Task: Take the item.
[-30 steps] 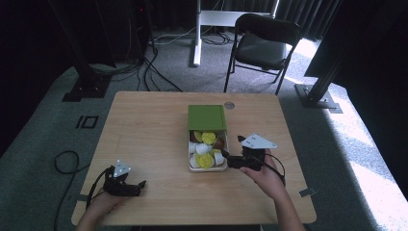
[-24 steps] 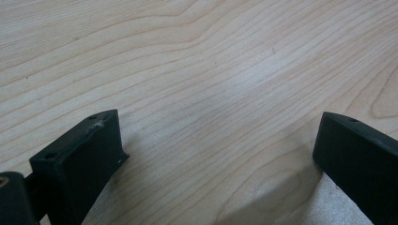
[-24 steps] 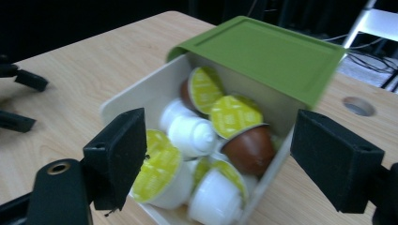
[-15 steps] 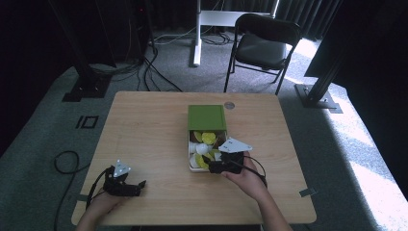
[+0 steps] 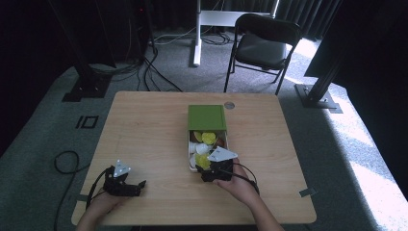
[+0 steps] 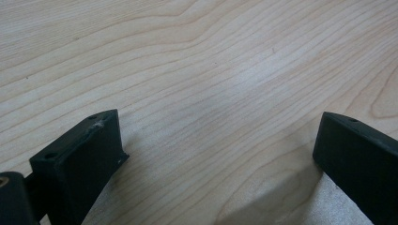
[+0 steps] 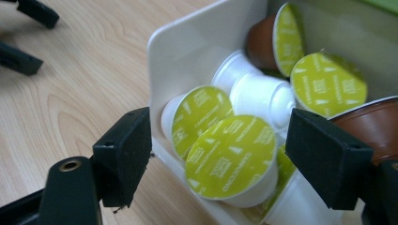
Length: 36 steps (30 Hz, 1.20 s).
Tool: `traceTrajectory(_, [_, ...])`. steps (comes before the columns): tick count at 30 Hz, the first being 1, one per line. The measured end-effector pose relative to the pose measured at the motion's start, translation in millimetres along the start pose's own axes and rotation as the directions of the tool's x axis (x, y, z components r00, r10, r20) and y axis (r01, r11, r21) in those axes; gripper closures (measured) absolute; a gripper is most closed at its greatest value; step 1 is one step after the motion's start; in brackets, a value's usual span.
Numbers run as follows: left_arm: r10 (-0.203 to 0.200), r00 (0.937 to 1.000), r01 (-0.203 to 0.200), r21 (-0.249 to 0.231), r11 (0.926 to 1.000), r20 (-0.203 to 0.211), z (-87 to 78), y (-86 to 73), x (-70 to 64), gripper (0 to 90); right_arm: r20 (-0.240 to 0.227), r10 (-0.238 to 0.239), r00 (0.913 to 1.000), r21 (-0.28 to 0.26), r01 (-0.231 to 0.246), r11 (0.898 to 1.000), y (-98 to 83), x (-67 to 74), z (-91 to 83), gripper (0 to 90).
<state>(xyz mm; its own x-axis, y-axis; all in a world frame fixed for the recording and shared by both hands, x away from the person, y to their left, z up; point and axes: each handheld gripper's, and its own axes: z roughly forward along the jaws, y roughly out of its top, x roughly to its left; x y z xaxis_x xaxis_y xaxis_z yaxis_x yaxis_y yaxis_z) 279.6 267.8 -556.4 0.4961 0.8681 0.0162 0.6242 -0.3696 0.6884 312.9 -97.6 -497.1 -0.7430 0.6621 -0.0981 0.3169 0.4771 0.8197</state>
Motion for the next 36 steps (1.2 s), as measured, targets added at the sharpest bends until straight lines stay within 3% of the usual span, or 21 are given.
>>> traceTrajectory(8, [0.0,1.0,0.0,0.0,1.0,0.0,0.0,0.0,0.0,2.8,0.021,-0.033,0.9992,0.033,0.033,0.999,-5.8,3.5,9.8,24.4])
traceTrajectory(14, [0.0,1.0,0.0,0.0,1.0,0.0,0.0,0.0,0.0,2.8,0.007,-0.048,0.9988,0.053,0.047,0.997,-8.0,4.2,15.4,25.2])
traceTrajectory(21, [0.0,1.0,0.0,0.0,1.0,0.0,0.0,0.0,0.0,2.8,-0.004,-0.03,0.9995,0.037,0.03,0.999,-4.7,0.4,10.4,39.6])
traceTrajectory(29, [0.0,1.0,0.0,0.0,1.0,0.0,0.0,0.0,0.0,2.8,-0.014,-0.022,0.9996,0.033,0.023,0.999,-4.0,-1.3,7.0,39.9])
traceTrajectory(36, [0.0,1.0,0.0,0.0,1.0,0.0,0.0,0.0,0.0,2.8,-0.005,-0.013,0.9999,-0.005,0.013,1.0,4.9,-6.5,-3.3,39.9])
